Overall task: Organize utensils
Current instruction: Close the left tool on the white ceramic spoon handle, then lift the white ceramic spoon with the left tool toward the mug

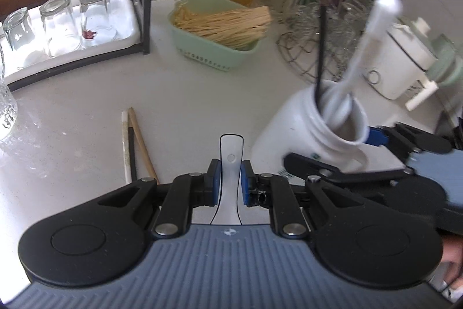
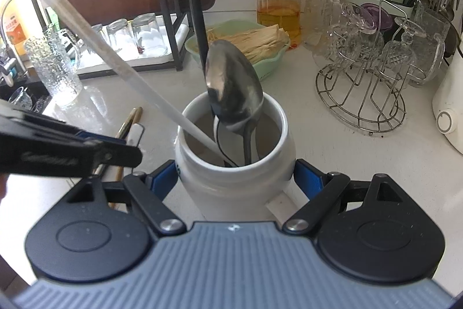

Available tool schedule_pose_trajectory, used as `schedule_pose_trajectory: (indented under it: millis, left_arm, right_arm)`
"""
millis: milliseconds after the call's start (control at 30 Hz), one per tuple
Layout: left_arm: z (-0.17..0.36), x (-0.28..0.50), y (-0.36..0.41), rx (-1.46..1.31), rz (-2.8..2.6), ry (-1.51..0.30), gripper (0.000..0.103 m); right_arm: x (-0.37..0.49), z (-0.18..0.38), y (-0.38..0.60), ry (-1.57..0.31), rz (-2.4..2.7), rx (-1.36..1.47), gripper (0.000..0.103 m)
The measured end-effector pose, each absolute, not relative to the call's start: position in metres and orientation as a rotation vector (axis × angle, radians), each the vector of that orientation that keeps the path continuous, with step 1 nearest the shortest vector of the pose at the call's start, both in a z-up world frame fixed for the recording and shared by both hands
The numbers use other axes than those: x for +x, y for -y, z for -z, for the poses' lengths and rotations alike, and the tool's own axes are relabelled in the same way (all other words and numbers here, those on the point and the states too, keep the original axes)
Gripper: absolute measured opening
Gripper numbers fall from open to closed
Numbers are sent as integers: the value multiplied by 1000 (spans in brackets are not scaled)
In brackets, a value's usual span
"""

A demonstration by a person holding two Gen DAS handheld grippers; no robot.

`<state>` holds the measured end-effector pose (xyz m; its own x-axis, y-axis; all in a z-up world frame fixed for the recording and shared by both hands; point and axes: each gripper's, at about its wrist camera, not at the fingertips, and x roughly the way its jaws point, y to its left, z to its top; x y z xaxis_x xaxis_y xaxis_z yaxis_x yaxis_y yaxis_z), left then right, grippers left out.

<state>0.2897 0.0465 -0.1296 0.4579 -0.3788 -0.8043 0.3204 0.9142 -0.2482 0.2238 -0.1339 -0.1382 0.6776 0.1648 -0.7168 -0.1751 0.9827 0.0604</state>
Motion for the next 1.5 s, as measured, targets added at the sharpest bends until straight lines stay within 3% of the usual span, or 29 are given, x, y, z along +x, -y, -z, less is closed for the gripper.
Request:
schedule_pose_trajectory:
  millis: [667,733,867,1200,1500]
  left_arm:
    - [102,250,-48,-101,411,-948,16]
    - [100,246,-44,-93,394,-942,4]
    - [96,241,-38,-104,364,-929,4]
    - [115,242,-47,-116,247,-960,4]
    - [138,253,-103,-247,105,-997,5]
  right_arm:
    - [225,143,133,-773,-236,-82,89]
    - [225,143,134,-769,-254,-87,89]
    - [225,143,136,-760,-284,-99,89]
    - [225,144,145,-747,-349,-119,89]
    - [225,144,148,-742,-383,-136,89]
